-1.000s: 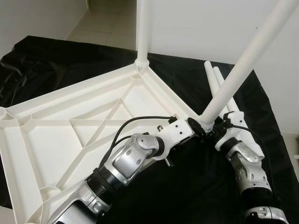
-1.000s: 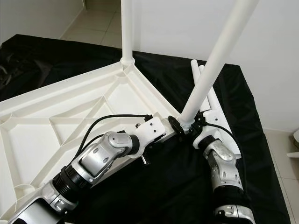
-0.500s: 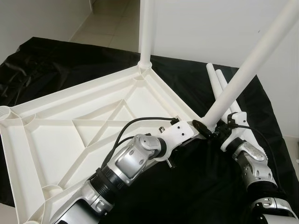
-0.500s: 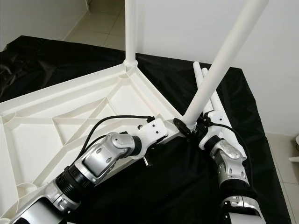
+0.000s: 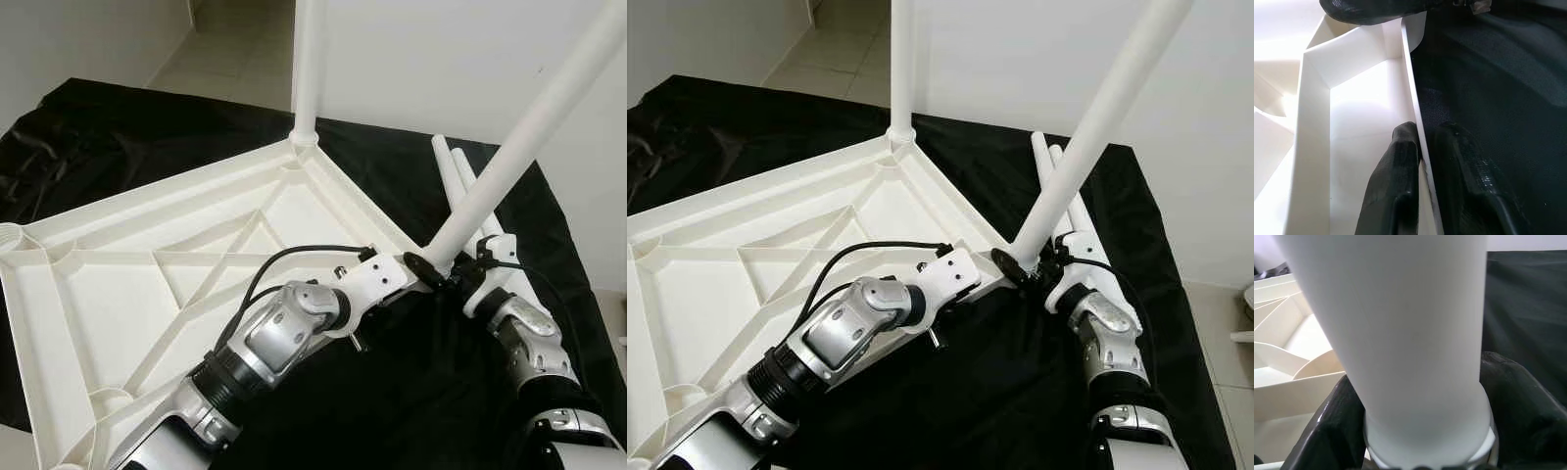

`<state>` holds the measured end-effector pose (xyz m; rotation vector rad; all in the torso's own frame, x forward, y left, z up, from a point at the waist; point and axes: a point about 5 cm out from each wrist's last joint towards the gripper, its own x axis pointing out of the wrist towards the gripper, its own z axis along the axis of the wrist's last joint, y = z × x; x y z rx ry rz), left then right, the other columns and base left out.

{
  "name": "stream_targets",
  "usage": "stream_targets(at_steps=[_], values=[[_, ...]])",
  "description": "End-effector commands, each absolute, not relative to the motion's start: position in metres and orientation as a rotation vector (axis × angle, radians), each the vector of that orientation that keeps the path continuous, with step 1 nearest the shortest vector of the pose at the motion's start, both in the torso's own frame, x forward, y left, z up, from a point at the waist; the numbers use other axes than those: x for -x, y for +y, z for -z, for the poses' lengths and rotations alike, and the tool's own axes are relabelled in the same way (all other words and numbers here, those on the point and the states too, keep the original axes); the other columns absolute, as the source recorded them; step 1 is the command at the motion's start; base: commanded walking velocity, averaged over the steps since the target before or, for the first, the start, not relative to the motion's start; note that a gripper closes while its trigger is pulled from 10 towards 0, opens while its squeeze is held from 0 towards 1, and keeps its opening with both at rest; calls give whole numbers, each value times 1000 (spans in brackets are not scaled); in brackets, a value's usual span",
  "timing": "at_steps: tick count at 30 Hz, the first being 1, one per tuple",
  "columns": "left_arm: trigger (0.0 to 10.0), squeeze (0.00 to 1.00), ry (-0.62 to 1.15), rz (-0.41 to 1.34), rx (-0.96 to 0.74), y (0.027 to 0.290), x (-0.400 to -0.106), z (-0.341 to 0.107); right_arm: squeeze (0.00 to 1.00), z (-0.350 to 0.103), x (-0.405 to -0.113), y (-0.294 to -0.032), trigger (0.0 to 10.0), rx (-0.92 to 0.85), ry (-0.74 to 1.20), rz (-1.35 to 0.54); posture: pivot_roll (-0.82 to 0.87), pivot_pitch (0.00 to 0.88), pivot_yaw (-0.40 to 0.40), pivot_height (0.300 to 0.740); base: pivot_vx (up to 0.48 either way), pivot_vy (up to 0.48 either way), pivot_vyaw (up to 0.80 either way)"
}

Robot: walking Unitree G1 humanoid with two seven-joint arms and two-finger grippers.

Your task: Building children table

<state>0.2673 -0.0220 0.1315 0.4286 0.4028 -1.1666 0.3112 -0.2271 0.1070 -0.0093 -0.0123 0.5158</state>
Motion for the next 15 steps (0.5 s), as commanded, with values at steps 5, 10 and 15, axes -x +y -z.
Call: stream_targets(at_steps=[5,10,15], values=[[10000,0,535,1289,-435,-29,-249,-106,0,-107,-312,-212,10000,30,-37,-377,-33,76,-47,740,0,0,0],[10000,0,528,1304,-448,-31,-248,-109,0,-110,-310,-199,10000,8,-55,-268,-40,79,-40,740,0,0,0],[10000,0,533,1304,-458,-28,-251,-107,0,-110,-307,-175,10000,-58,-60,-94,-46,76,-21,740,0,0,0]])
